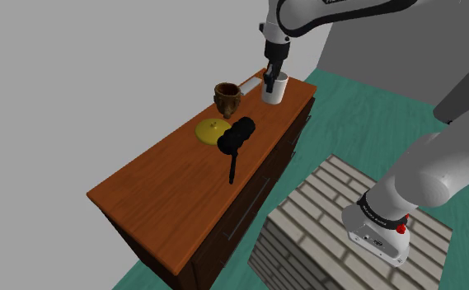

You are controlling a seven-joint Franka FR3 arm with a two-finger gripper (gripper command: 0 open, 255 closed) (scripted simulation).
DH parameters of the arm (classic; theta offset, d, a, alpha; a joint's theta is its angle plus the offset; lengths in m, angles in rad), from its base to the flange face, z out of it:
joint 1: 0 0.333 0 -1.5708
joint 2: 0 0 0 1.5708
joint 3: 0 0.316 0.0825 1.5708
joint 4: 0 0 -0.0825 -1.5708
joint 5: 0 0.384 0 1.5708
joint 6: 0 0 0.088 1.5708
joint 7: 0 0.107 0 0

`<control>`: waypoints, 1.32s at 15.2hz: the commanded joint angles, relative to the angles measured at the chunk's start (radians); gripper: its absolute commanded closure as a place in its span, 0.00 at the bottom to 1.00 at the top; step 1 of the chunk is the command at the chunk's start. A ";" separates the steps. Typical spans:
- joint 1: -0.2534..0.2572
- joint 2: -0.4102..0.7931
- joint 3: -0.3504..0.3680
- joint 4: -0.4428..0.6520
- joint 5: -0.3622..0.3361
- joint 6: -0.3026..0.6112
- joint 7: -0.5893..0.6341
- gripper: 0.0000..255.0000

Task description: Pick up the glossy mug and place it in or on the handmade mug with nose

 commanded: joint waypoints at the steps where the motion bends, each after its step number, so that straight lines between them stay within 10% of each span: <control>1: 0.001 -0.003 0.001 0.025 0.001 -0.028 0.000 1.00; 8: 0.000 -0.010 0.000 0.102 0.002 -0.112 -0.005 1.00; 20: 0.047 0.526 0.031 0.840 -0.049 -0.321 0.058 1.00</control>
